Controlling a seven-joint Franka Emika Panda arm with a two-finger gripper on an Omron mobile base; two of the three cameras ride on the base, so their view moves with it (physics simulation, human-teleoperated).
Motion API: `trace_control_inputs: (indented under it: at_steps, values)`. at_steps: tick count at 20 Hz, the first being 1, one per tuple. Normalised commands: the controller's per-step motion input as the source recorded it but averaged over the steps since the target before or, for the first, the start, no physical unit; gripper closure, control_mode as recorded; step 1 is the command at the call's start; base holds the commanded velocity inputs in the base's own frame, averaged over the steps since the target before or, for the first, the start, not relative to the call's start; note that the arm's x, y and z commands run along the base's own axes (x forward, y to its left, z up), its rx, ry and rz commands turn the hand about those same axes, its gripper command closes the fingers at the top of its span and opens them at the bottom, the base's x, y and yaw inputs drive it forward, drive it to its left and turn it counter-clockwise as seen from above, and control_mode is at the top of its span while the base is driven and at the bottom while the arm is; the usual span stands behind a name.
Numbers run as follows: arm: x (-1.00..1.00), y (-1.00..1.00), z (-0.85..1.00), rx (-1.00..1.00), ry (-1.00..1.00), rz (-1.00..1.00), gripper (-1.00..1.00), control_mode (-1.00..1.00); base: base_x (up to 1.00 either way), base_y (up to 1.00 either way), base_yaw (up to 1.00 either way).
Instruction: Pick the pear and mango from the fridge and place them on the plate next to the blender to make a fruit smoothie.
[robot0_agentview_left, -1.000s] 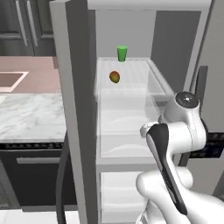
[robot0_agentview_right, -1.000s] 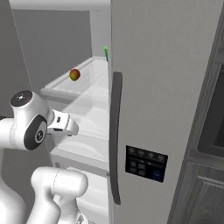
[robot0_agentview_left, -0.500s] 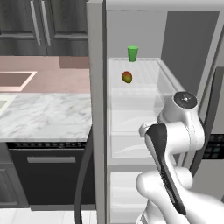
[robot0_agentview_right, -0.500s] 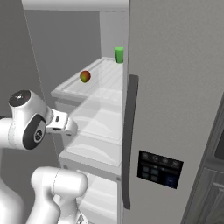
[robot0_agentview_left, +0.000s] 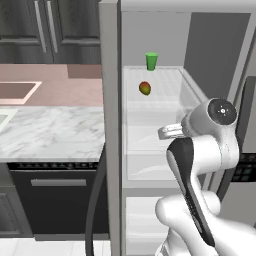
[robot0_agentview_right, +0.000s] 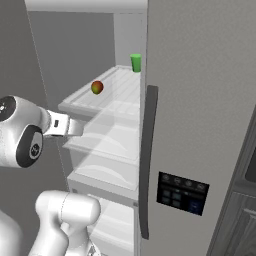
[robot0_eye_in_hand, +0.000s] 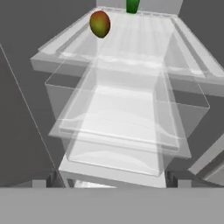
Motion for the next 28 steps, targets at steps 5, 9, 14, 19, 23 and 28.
trace_control_inputs:
  at_steps: [5, 9, 14, 19, 23, 28]
  values:
    - [0.0, 0.0, 0.89, 0.0, -0.27, 0.01, -1.0, -1.0, 0.0, 0.0, 0.0]
    - [-0.02, 0.0, 0.91, 0.0, -0.13, 0.06, -1.0, -1.0, 0.0, 0.0, 0.0]
    - [0.18, -0.03, 0.51, 0.01, 0.12, 0.08, -1.0, -1.0, 0.0, 0.0, 0.0]
    - [0.09, -0.01, 0.02, -0.01, 0.11, 0.05, -1.0, -1.0, 0.0, 0.0, 0.0]
    - [0.3, 0.0, -0.29, 0.0, -0.09, 0.0, -1.0, -1.0, 0.0, 0.0, 0.0]
    - [0.63, 0.0, -0.03, 0.0, 0.0, 0.0, -1.0, -1.0, 0.0, 0.0, 0.0]
